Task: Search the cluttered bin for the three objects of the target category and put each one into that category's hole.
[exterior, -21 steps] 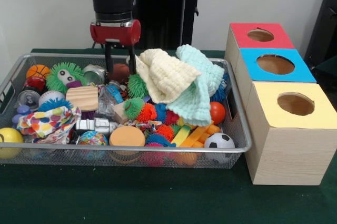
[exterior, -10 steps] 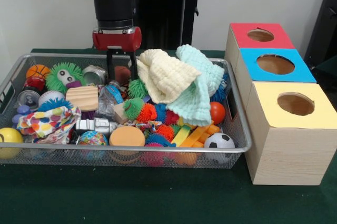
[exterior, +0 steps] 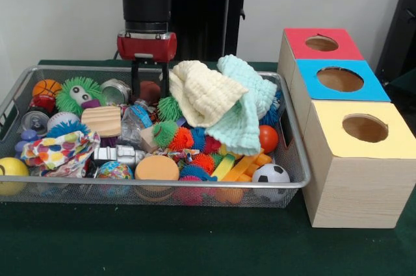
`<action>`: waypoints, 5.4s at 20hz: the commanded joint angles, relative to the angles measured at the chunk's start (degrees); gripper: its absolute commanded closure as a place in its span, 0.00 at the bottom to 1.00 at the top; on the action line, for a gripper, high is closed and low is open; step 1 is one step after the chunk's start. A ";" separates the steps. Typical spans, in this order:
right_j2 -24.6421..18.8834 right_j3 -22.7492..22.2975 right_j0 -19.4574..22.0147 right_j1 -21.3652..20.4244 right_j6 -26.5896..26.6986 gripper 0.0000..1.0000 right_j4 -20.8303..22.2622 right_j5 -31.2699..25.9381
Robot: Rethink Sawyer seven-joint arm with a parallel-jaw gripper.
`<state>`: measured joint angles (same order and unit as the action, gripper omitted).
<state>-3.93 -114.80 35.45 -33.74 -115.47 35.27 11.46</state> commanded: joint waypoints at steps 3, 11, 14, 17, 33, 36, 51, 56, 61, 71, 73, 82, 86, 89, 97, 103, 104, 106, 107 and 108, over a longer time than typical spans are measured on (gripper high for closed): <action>10.59 -0.60 -7.57 -1.96 -6.50 0.00 -2.71 2.52; 10.63 -2.78 -9.86 -7.08 -8.31 0.00 -4.25 0.81; 9.63 -2.67 -9.49 -5.56 -9.58 0.00 -5.26 2.25; 7.60 -2.52 -7.15 -2.35 -10.72 0.00 -5.35 4.99; -6.21 -3.67 2.25 2.83 -13.39 0.00 -7.09 5.76; -7.00 -2.82 2.04 2.61 -12.67 0.00 -8.93 4.35; -2.87 1.76 -2.23 4.09 -7.89 0.00 -10.36 8.39; 5.51 3.00 -10.24 3.45 -6.14 1.00 -14.01 6.95; 7.31 2.46 -12.37 2.34 -7.00 1.00 -15.77 4.62; -0.31 1.94 -6.77 -1.39 -7.06 1.00 -12.97 0.86; -0.33 2.37 -6.88 -1.44 -6.90 1.00 -12.75 1.98; 4.70 5.92 -10.29 2.96 -5.22 1.00 -12.83 11.27; 4.13 5.76 -9.96 2.73 -5.28 0.00 -12.45 8.37; 2.59 4.94 -8.90 2.86 -7.01 0.00 -12.41 9.86; 4.51 6.18 -10.04 4.35 -6.39 0.00 -12.76 12.06; 6.77 8.30 -11.14 3.60 -4.84 0.00 -12.61 13.70; 6.80 8.70 -11.07 3.79 -4.67 0.00 -12.34 14.02; 7.64 9.22 -11.53 4.87 -4.43 0.00 -12.65 15.13; 8.78 9.56 -12.20 5.86 -4.19 0.00 -13.42 16.25; 9.33 9.92 -12.43 6.77 -4.10 0.00 -13.76 17.12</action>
<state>4.74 -113.70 24.42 -30.76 -115.47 23.12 21.65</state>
